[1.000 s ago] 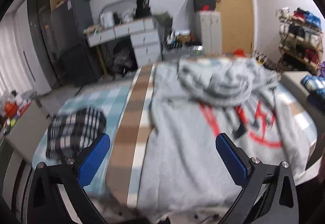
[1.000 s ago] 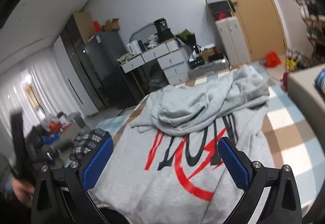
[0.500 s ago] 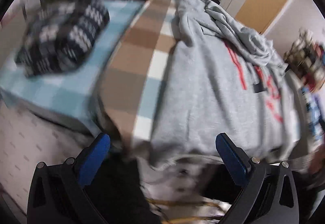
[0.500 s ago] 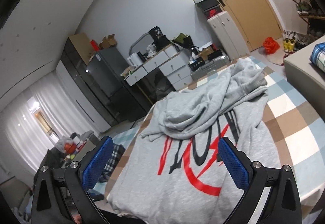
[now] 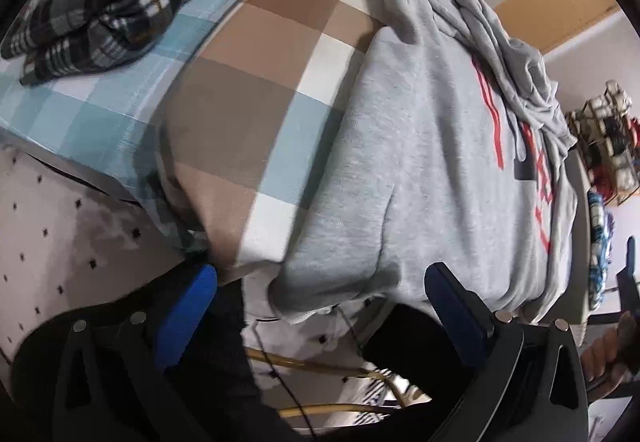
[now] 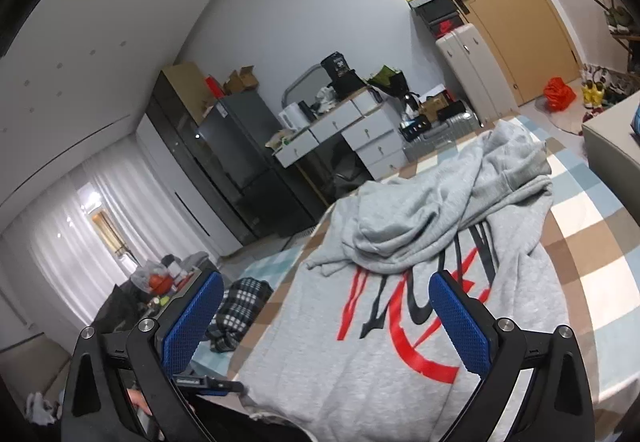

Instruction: Fold large clothes

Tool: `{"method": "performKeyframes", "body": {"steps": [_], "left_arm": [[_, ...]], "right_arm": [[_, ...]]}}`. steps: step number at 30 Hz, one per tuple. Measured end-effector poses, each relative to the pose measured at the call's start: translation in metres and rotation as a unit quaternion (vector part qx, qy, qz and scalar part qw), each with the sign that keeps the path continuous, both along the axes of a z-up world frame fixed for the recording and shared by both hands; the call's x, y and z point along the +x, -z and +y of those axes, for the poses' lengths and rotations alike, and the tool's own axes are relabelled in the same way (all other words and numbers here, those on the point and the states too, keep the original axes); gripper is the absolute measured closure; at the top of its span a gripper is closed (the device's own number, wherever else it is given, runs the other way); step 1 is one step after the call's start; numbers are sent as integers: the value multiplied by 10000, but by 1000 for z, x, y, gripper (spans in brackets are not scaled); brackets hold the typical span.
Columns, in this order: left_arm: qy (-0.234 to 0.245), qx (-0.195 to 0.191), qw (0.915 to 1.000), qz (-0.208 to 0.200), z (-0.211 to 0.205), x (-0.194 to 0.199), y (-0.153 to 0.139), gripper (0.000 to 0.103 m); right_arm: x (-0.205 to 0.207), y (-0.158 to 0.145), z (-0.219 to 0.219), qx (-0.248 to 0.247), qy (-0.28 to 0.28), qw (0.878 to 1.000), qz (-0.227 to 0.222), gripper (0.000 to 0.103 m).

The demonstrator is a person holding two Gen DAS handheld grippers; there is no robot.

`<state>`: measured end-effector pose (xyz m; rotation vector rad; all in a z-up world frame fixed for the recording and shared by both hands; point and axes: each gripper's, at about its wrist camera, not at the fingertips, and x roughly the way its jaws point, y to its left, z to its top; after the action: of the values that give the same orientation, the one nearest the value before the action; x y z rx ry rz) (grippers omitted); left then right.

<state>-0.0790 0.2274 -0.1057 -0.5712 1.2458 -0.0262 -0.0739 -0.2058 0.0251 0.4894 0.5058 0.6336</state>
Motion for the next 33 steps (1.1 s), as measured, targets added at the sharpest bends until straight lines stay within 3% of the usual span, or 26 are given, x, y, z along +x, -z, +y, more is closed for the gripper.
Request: {"method": "performKeyframes", "body": {"steps": [4, 9, 12, 17, 19, 21, 23, 25, 27, 30, 33], "left_arm": [[-151, -472, 9987, 114, 0, 3, 16, 2], [-482, -597, 9971, 18, 3, 4, 21, 2], [-782, -872, 9931, 53, 15, 5, 26, 2], [-697, -1153, 9909, -63, 7, 2, 35, 4], [-646, -1271, 9895, -223, 5, 0, 33, 18], [-727, -1393, 9873, -225, 7, -4, 33, 22], [-809, -1718, 9816, -184, 10, -9, 35, 34], [-701, -1812, 9807, -209, 8, -13, 31, 52], [-606, -1904, 9796, -219, 8, -16, 26, 63], [-455, -2086, 9769, -133, 4, -17, 23, 87], [-311, -2186, 9751, -197, 4, -19, 17, 94]], "right_arm": [[0, 0, -5, 100, -1, 9999, 59, 0], [-1, -1, -15, 293, 51, 9995, 57, 0], [-3, -1, -19, 340, 49, 9994, 35, 0], [-4, -1, -22, 381, 44, 9993, 30, 0], [-3, 0, -22, 409, 37, 9991, 37, 0], [-3, -1, -23, 441, 22, 9990, 46, 0], [-3, -1, -23, 440, 7, 9990, 44, 0], [-3, -1, -23, 428, -2, 9991, 54, 0], [-3, -1, -22, 421, -23, 9991, 74, 0], [-2, 0, -21, 416, -30, 9991, 127, 0], [-1, 1, -22, 440, -39, 9989, 182, 0]]}}
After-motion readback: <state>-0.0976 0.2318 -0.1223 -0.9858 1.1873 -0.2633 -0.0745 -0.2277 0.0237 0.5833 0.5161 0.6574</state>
